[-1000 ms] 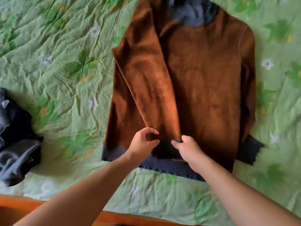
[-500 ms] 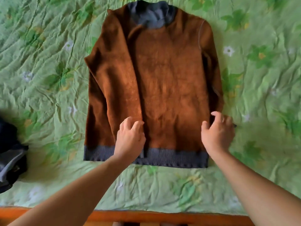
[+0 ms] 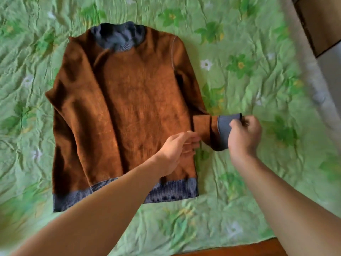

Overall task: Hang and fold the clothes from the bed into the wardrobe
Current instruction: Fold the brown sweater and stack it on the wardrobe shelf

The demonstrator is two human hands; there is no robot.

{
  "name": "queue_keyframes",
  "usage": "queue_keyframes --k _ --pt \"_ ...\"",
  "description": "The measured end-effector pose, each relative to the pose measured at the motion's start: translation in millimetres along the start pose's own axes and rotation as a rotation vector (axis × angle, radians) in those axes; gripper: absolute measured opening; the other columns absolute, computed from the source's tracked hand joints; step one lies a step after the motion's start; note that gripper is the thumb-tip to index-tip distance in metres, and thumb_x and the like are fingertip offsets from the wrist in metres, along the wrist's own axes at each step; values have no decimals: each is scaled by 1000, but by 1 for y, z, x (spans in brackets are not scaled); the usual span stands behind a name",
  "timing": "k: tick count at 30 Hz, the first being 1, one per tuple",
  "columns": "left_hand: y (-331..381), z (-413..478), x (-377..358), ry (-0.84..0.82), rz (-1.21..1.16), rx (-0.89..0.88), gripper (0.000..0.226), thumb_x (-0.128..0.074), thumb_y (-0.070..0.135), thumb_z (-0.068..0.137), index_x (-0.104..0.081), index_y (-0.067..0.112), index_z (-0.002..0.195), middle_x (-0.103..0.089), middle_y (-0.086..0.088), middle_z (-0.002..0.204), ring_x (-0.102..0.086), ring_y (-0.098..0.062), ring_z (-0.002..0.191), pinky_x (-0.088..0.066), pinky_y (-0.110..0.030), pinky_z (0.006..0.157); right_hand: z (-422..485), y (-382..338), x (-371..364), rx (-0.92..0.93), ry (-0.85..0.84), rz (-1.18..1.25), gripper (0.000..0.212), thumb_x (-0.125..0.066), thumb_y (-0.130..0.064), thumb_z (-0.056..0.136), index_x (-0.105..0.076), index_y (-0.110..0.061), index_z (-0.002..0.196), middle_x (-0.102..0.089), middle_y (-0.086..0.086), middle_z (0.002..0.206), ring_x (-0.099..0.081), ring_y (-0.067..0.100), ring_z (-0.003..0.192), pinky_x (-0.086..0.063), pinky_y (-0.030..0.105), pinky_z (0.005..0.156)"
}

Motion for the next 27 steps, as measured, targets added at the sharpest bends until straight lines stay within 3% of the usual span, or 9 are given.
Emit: queue_keyframes --k 4,8,11,14,16,19,21,24,27 --pt "26 -8 17 -162 -292 128 66 -43 65 93 -64 8 120 -69 -15 112 -65 -29 103 -50 -43 94 -86 -51 -3 573 -515 -27 13 -61 -16 81 -53 -25 86 -53 -13 64 -49 3 57 -41 26 55" --pt "11 -32 69 -323 -149 255 79 -52 70 87 -58 8 136 -62 -24 130 -63 -35 112 -52 -46 97 -154 -19 -26 856 -1029 -426 15 -54 -24 88 -55 -24 103 -65 1 87 -63 28 79 -49 38 62" --pt "-15 -38 97 -186 -5 290 55 -69 39 90 -55 16 138 -56 -25 139 -59 -38 118 -42 -56 109 -171 6 -35 744 -1078 -355 16 -53 -20 93 -54 -20 109 -65 1 86 -61 24 76 -45 37 62" --pt "-32 -35 109 0 -26 264 35 -67 26 94 -61 20 128 -62 -22 115 -65 -30 93 -58 -45 81 -184 23 -35 527 -998 -206 11 -52 -18 95 -47 -23 103 -53 -14 66 -49 5 58 -35 26 56" --pt "-39 -34 109 73 -49 261 34 -66 26 94 -59 19 127 -60 -17 109 -64 -26 86 -57 -38 69 -192 34 -31 235 -983 -99 14 -53 -10 97 -47 -22 100 -59 -11 66 -58 8 57 -44 27 55" --pt "-45 -36 104 94 -101 259 38 -64 42 92 -62 11 114 -60 -14 105 -57 -30 90 -53 -40 80 -200 43 -26 -351 -870 198 19 -49 3 98 -55 -15 104 -71 4 83 -71 23 70 -57 31 65" --pt "-46 -35 100 124 -80 232 40 -62 46 94 -67 9 108 -63 -13 102 -55 -29 91 -46 -39 83 -202 50 -24 -564 -912 225 18 -48 3 97 -60 -9 103 -71 9 82 -71 24 71 -54 30 67" --pt "-41 -32 93 182 66 152 18 -64 31 96 -71 14 96 -72 -9 92 -67 -20 85 -55 -34 78 -200 58 -22 -479 -1096 -76 15 -55 -20 79 -67 -16 88 -69 -2 74 -66 14 74 -47 29 69" --pt "-33 -28 95 228 217 17 11 -65 24 95 -66 19 85 -69 -7 82 -65 -20 79 -54 -29 68 -176 65 -32 -177 -954 -312 23 -47 -14 76 -66 -20 87 -65 -3 86 -61 14 79 -47 31 77"
Point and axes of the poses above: each hand's wrist, its own z-axis towards the middle knuckle, its own x-axis out of the back of the hand, y = z × x, the point moved 2 cm from there along z, towards the middle knuckle
